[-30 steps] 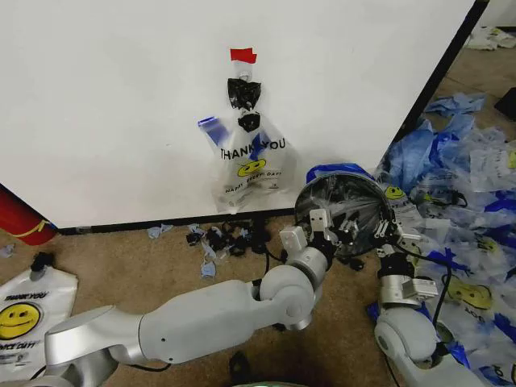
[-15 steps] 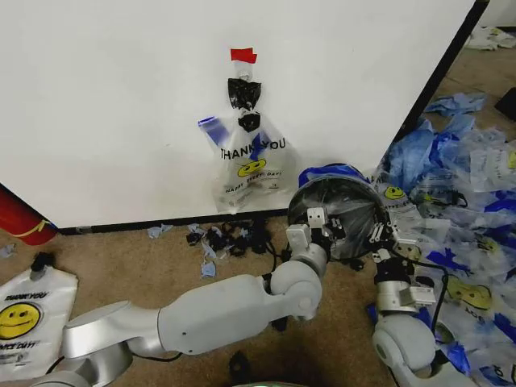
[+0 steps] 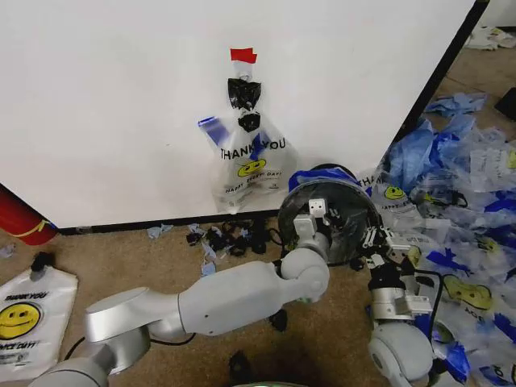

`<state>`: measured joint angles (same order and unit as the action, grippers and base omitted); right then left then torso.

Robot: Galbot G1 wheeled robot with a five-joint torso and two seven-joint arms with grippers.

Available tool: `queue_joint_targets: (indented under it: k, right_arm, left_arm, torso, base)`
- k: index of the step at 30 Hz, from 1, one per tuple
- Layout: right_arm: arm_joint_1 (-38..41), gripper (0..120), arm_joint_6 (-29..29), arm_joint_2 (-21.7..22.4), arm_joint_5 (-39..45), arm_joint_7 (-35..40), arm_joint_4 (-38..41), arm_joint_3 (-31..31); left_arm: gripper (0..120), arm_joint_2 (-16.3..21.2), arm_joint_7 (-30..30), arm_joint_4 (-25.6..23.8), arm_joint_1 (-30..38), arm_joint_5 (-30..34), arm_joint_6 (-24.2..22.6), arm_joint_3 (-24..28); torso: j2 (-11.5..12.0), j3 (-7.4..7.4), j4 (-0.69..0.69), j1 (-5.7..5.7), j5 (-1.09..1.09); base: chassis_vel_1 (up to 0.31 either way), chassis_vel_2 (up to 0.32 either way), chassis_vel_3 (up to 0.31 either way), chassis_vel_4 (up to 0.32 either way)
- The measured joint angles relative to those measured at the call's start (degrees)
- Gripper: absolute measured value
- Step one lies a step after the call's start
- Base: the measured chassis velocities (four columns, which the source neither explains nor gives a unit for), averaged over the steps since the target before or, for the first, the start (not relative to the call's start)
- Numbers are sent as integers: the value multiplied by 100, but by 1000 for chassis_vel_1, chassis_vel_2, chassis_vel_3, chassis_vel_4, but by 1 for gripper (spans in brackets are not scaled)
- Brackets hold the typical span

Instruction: Pick up the garbage bag from the wall and place it over the trash bin.

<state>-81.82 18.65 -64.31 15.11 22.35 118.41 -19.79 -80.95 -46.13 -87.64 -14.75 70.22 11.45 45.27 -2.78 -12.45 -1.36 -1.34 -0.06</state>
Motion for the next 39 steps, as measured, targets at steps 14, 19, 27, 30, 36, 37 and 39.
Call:
queue_joint_targets:
  k: [14, 19, 27, 30, 36, 37, 39]
  right_arm:
    - [-178, 0, 120, -128, -197, -168, 0, 168]
    - [-229, 0, 134, -174, -221, -198, 47, 215]
    - [-216, 0, 134, -151, -182, -204, 23, 200]
    - [-168, 0, 133, -139, -149, -195, -33, 199]
    - [-123, 0, 130, -106, -114, -191, -91, 202]
    - [-129, 0, 130, -108, -114, -192, -90, 211]
    - [-160, 0, 131, -124, -131, -200, -62, 250]
  left_arm:
    - [0, -206, -479, 339, 73, -400, 27, -85]
    - [0, -140, -600, 420, 68, -849, -31, -42]
    - [0, 165, -487, 20, -90, -1013, -187, 233]
    - [0, 256, -515, -204, -164, -1013, -289, 333]
    - [0, 320, -766, -367, -138, -980, -511, 422]
    - [0, 301, -859, -325, -112, -980, -542, 422]
    - [0, 251, -985, -181, -66, -989, -572, 403]
  torso:
    - [0, 1, 0, 0, 0]
    - [0, 1, 0, 0, 0]
    - [0, 1, 1, 0, -1]
    - [0, 0, 0, 0, -1]
    - [0, 0, 0, 0, 0]
    - [0, 0, 0, 0, -1]
    - [0, 0, 0, 0, 0]
  base:
    - [0, 0, 0, 0]
    - [0, 0, 0, 0]
    - [0, 0, 0, 0]
    - [0, 0, 0, 0]
    - [0, 0, 0, 0]
    - [0, 0, 0, 0]
    - [0, 0, 0, 0]
